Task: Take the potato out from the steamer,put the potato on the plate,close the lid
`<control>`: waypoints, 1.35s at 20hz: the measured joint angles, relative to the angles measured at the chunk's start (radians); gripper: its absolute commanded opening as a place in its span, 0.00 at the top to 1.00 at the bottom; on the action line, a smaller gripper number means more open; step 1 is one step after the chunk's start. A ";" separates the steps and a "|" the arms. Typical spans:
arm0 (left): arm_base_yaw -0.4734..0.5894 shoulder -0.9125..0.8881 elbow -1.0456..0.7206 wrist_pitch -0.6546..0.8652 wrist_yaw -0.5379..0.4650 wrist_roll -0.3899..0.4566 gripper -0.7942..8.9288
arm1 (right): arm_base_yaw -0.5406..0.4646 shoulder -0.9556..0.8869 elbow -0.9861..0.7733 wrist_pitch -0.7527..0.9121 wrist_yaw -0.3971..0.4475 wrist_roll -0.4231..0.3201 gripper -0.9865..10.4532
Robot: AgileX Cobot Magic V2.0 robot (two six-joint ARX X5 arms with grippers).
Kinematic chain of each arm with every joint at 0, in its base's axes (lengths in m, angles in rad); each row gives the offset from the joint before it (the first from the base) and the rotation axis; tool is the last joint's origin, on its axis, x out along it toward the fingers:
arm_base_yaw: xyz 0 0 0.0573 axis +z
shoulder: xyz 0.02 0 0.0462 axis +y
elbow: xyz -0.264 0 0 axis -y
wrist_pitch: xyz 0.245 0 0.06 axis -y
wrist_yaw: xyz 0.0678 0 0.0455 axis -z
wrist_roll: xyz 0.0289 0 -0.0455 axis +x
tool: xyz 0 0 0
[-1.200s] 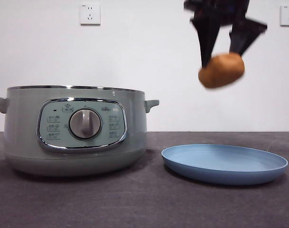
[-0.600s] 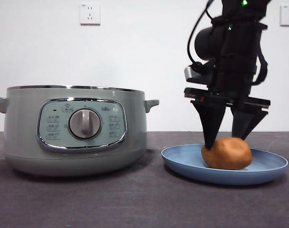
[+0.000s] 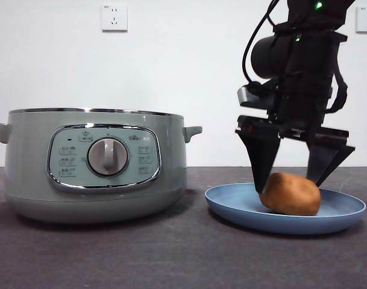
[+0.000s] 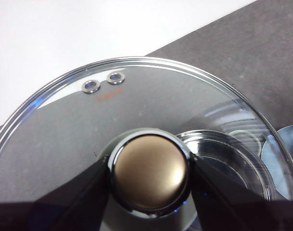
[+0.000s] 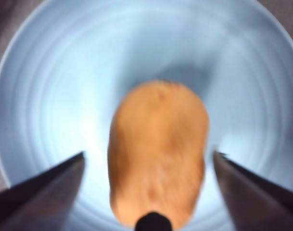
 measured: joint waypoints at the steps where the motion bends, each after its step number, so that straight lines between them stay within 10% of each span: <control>1: 0.000 0.000 0.000 0.000 0.008 0.000 0.93 | 0.000 -0.036 0.000 0.000 0.000 0.005 0.47; 16: 0.000 0.149 -0.009 0.057 0.183 0.006 0.93 | 0.000 -0.640 0.001 -0.074 0.006 0.055 0.48; 27: -0.001 0.127 -0.464 0.361 0.256 -0.005 0.93 | 0.000 -0.741 0.001 -0.142 0.107 0.079 0.48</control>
